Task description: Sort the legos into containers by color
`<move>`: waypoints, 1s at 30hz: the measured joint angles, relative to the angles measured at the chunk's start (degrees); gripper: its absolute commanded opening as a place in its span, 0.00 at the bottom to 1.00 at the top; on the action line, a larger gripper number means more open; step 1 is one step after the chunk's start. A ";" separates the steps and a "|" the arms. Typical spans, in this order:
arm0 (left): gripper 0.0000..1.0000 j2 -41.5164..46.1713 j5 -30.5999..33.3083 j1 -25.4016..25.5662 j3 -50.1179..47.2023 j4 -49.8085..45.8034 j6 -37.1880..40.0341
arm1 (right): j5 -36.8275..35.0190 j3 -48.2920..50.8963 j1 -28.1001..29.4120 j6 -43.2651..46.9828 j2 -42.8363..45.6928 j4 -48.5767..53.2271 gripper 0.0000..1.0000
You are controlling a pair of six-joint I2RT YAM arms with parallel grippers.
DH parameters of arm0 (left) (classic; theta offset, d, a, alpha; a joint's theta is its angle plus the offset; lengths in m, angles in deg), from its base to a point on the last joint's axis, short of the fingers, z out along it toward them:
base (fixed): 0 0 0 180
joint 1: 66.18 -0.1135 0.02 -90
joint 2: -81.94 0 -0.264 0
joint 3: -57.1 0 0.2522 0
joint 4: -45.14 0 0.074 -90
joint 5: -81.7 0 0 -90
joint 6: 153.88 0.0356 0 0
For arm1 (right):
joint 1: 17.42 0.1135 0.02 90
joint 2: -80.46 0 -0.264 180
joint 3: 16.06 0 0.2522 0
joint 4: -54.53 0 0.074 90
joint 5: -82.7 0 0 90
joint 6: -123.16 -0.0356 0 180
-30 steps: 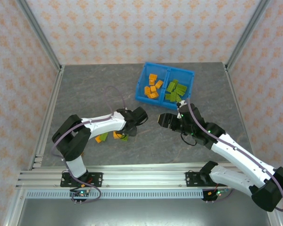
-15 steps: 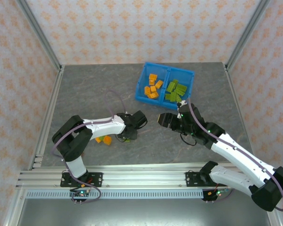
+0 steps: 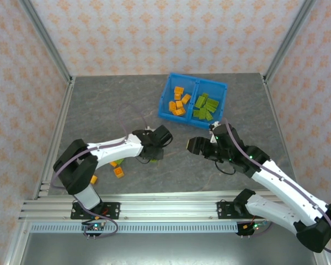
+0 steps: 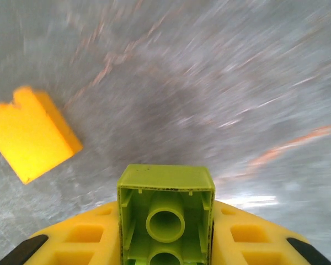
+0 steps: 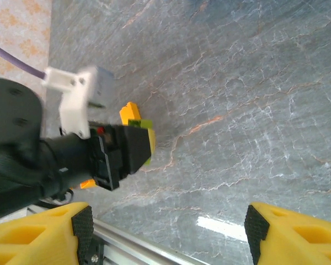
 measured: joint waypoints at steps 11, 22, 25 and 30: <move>0.22 -14.34 0.57 2.78 45.59 -0.46 6.38 | -17.44 0.00 0.00 -3.98 17.00 2.38 0.79; 0.28 -53.53 10.38 3.28 87.89 -2.27 14.08 | -23.23 0.04 0.00 -6.10 19.26 6.05 0.79; 0.42 -57.57 11.13 3.08 88.24 -2.25 14.84 | -23.21 0.07 0.00 -6.49 19.80 6.19 0.79; 0.60 -58.88 10.25 2.97 88.30 -2.40 15.21 | -23.19 0.11 0.00 -6.88 19.87 6.23 0.79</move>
